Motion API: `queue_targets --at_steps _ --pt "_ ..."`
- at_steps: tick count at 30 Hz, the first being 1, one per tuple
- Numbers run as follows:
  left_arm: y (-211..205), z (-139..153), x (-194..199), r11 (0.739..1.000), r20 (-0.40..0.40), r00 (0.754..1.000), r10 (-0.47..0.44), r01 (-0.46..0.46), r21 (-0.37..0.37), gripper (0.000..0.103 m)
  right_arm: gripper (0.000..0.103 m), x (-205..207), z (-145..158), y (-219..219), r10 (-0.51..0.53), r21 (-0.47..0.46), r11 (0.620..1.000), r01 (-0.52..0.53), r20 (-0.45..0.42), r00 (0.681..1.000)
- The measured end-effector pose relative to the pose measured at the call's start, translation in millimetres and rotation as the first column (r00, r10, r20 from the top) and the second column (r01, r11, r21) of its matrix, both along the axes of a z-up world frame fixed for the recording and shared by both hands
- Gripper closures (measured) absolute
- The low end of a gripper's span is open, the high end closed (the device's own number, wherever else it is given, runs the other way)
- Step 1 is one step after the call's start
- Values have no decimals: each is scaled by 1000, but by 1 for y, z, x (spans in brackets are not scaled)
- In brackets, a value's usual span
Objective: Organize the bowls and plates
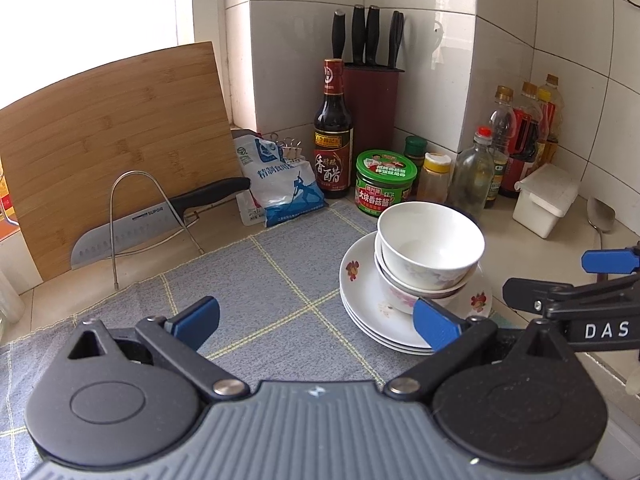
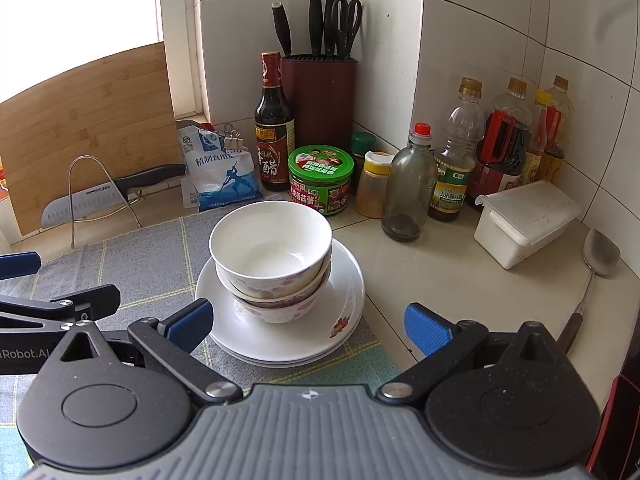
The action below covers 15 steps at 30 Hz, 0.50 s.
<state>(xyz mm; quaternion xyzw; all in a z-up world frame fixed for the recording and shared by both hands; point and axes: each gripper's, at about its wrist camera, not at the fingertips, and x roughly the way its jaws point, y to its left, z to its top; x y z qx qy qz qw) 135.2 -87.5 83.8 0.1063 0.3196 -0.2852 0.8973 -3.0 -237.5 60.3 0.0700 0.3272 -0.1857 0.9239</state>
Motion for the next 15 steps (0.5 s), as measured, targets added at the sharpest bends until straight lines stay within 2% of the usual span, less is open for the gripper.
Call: queue_targets --at_steps 15 --pt "-3 1 -2 1000 -3 1000 6 -6 13 1 0 -1 1 0 -10 -9 1000 10 3 1000"
